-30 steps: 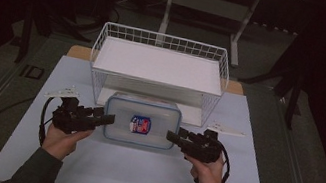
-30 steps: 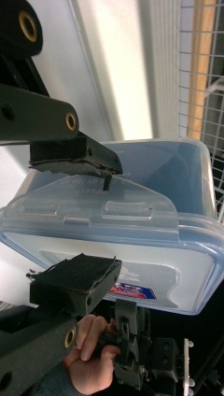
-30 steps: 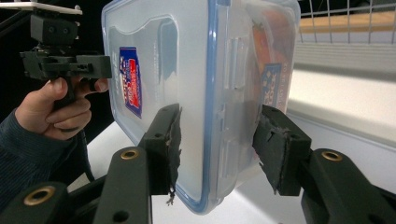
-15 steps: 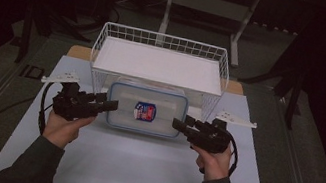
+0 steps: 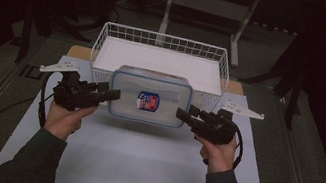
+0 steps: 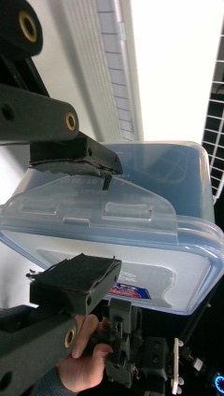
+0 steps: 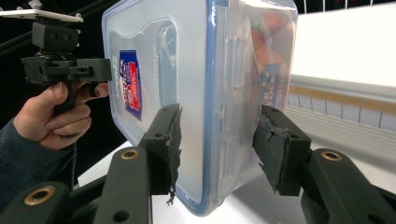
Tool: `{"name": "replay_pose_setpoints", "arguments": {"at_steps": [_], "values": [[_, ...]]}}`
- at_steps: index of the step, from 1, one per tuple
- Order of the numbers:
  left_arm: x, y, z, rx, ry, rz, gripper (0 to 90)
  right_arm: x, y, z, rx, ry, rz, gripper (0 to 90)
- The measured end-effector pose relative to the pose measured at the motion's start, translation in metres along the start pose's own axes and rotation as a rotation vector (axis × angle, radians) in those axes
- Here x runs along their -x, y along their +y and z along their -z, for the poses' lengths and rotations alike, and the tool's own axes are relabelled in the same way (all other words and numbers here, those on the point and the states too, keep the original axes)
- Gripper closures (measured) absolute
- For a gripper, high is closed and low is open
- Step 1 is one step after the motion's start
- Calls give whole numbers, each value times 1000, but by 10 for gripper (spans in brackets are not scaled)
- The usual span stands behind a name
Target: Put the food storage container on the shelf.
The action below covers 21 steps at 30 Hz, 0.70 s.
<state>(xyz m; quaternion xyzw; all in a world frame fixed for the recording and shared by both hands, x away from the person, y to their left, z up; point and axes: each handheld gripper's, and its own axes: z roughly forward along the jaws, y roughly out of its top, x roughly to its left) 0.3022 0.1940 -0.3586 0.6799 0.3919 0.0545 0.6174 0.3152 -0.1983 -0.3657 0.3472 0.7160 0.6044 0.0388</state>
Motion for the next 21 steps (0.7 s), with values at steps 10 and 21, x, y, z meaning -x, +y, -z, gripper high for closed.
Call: {"name": "replay_pose_setpoints", "arguments": {"at_steps": [10,21], "values": [[-2,18,-4,22,6,-9,487,5,20,-2,22,-1,17,519],[-5,42,-9,47,5,-23,487,10,40,-4,50,-2,25,519]]}}
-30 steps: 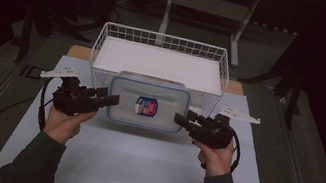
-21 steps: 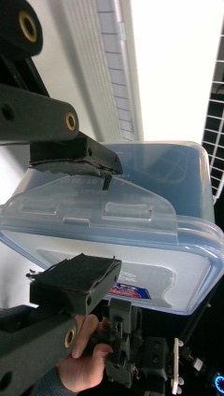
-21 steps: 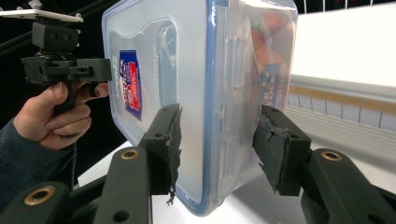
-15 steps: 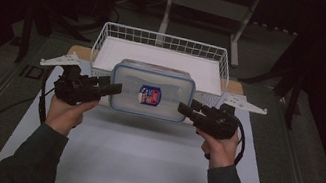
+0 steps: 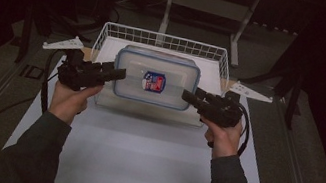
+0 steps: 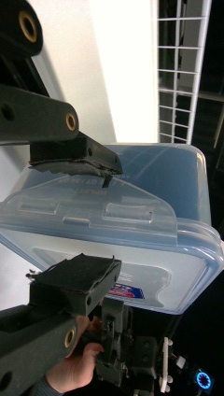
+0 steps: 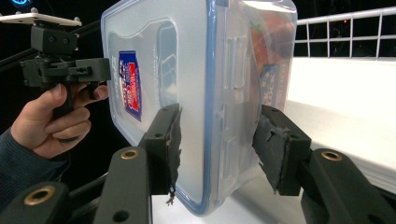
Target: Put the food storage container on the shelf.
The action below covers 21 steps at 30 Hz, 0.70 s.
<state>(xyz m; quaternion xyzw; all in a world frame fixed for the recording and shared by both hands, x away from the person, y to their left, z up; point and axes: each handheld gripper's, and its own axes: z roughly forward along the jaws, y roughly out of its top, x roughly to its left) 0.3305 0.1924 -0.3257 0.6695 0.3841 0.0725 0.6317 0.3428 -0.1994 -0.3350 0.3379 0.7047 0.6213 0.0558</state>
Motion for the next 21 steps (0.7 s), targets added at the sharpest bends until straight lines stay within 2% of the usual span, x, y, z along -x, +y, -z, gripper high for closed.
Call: {"name": "replay_pose_setpoints", "arguments": {"at_steps": [7,12,21], "values": [[-6,18,-9,19,-7,1,487,6,17,-3,15,-10,6,519],[-10,29,-16,22,1,15,488,16,27,-6,14,-6,-23,519],[-28,28,-32,31,9,92,488,34,36,-18,-17,-14,-66,519]]}}
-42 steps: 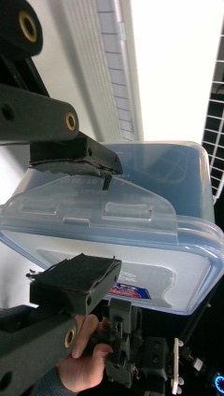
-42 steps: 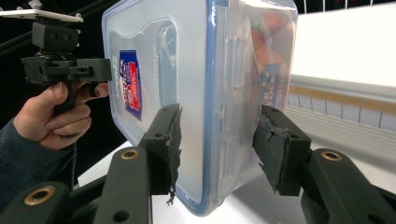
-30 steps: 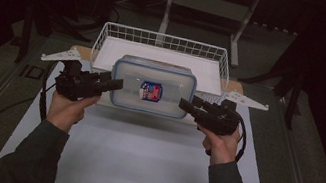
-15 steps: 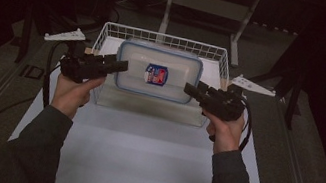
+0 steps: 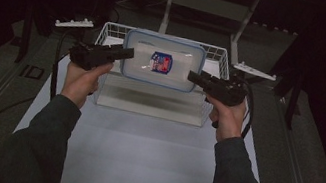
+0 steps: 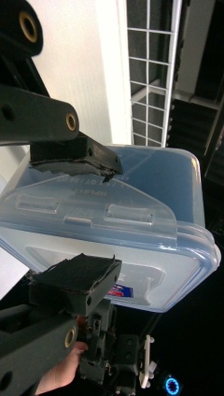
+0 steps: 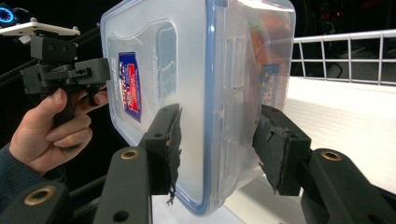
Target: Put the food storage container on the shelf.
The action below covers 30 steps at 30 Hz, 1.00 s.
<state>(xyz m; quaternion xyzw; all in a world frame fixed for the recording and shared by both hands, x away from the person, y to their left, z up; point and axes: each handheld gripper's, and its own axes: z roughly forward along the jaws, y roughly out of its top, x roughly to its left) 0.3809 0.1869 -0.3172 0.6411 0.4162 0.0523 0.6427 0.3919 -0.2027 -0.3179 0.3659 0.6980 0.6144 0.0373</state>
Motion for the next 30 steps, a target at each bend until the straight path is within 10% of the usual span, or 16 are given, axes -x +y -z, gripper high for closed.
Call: {"name": "replay_pose_setpoints", "arguments": {"at_steps": [30], "values": [[-18,0,-24,-44,88,105,483,25,3,-16,-68,-45,-136,519]]}}
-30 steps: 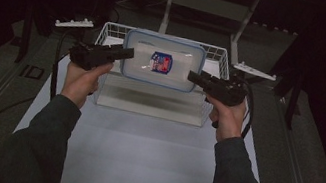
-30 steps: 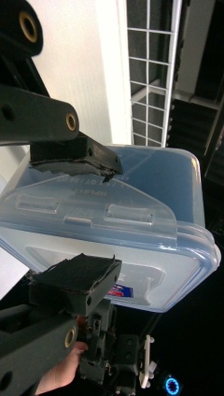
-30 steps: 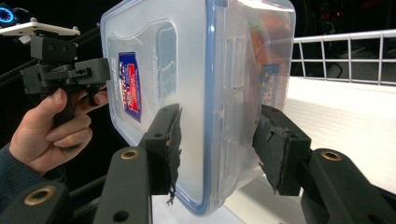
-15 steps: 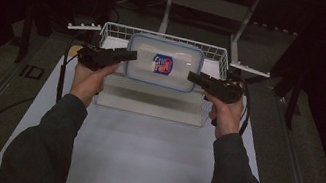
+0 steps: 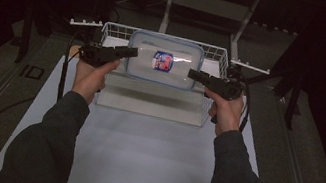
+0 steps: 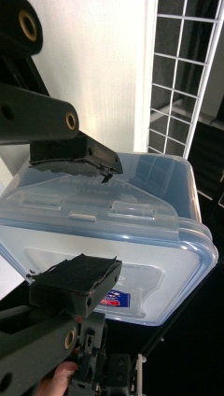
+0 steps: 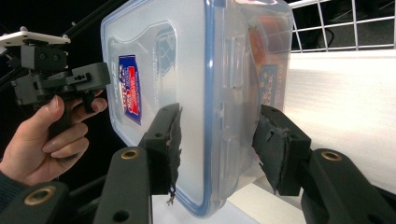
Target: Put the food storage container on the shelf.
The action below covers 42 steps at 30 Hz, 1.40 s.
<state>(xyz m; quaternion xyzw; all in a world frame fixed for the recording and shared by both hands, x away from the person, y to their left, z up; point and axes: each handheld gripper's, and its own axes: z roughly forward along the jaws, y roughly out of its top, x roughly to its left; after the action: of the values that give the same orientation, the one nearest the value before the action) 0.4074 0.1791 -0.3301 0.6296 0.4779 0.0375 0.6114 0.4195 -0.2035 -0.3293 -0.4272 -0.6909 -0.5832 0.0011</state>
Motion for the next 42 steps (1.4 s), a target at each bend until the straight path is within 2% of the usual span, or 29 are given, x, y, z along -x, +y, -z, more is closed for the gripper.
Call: {"name": "replay_pose_setpoints", "arguments": {"at_steps": [5,8,10,11,12,13,14,16,19,21,23,24,25,26,27,28,31,32,33,34,35,36,38,41,42], "values": [[0,1,-3,20,22,28,479,2,2,-2,5,-1,-22,512],[1,1,-6,22,43,29,475,2,5,-4,11,-48,-14,516],[1,1,-9,12,87,20,452,0,7,-7,-11,-83,10,531],[0,1,-10,19,109,26,438,-2,7,-9,-27,-103,30,494],[-1,1,-10,24,117,28,453,-2,6,-11,-15,-112,27,491],[-3,1,-10,22,108,32,498,-1,7,-11,-5,-103,0,485],[-4,1,-13,11,118,30,520,0,7,-12,7,-96,-16,479],[-5,1,-15,22,130,29,515,1,7,-11,39,-98,-40,504],[-5,2,-16,32,141,32,523,-1,6,-14,43,-115,-10,468],[-3,1,-13,41,163,15,522,-4,6,-13,56,-143,23,463],[-1,1,-6,61,167,-10,530,-8,5,-9,76,-171,64,464],[2,1,0,76,177,-35,537,-10,5,-7,87,-176,75,466],[4,1,4,84,181,-51,552,-13,4,-2,108,-184,105,477],[7,1,11,94,180,-79,562,-16,4,1,118,-183,125,492],[9,0,14,99,177,-99,593,-20,3,5,125,-177,166,533],[14,-1,19,97,173,-140,612,-23,2,7,125,-170,195,561],[24,-7,22,70,142,-237,707,-36,-7,10,93,-137,341,692],[27,-12,22,60,123,-272,736,-39,-9,9,79,-133,366,727],[28,-15,21,49,107,-287,779,-42,-14,7,51,-138,399,771],[29,-20,18,25,90,-310,811,-44,-16,5,34,-143,416,801],[29,-23,16,7,94,-327,848,-45,-21,1,12,-155,441,830],[29,-27,10,-41,110,-350,865,-45,-23,-2,-2,-162,452,843],[29,-33,-1,-98,142,-382,870,-45,-27,-9,-30,-182,465,862],[29,-35,-8,-117,139,-382,875,-44,-28,-16,-42,-194,468,868],[30,-36,-13,-130,159,-387,875,-43,-29,-19,-46,-202,468,871]]}}
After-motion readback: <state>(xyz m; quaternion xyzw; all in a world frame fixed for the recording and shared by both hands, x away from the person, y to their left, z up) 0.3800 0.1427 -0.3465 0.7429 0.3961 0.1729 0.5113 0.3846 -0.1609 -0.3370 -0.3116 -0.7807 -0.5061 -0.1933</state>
